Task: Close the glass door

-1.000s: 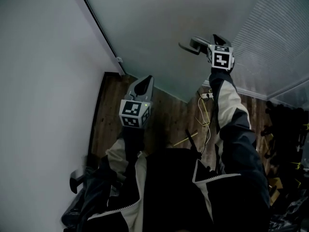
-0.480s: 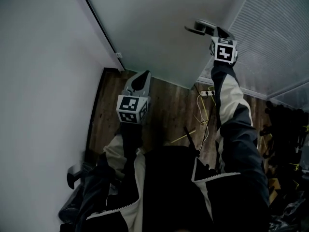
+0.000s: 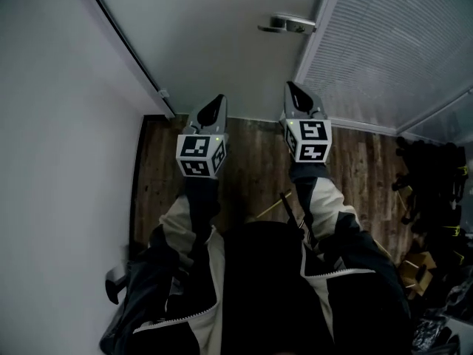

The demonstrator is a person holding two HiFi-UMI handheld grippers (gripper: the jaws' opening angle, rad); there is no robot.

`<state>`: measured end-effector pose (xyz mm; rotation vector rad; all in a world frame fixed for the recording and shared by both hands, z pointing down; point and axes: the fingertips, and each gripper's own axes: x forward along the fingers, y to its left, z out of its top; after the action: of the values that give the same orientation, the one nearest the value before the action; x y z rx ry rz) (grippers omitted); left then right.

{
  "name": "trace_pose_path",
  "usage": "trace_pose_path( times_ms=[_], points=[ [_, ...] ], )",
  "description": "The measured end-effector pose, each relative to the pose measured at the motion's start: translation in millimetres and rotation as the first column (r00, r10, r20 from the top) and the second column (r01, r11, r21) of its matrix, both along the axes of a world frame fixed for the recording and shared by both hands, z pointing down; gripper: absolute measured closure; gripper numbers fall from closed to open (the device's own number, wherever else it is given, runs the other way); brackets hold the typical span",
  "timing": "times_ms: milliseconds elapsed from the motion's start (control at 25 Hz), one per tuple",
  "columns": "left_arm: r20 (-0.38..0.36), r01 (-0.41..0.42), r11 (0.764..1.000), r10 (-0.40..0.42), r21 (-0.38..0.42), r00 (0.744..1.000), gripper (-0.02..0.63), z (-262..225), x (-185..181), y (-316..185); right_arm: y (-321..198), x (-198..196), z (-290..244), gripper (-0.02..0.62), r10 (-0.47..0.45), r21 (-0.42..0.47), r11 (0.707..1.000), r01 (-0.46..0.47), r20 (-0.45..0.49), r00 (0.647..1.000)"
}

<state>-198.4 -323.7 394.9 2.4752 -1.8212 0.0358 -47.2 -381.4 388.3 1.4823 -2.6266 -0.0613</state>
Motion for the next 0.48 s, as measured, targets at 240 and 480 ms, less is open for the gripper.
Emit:
trace_pose_path(
  times_ms=[240,480],
  points=[
    [-0.016,-0.048,0.999,0.048,0.009,0.999,0.601,5.0,33.8,4.4,51.2,-9.4,36.0,0.592,-0.051,-0.063,0.997,0.051,-0.001,0.999],
    [-0.020,-0.071,0.997,0.071,-0.001,0.997,0.601,12.4,47.3,13.1,55.3,10.0,39.1,0.594,0.015,-0.083,0.996,-0.016,-0.007,1.000]
  ],
)
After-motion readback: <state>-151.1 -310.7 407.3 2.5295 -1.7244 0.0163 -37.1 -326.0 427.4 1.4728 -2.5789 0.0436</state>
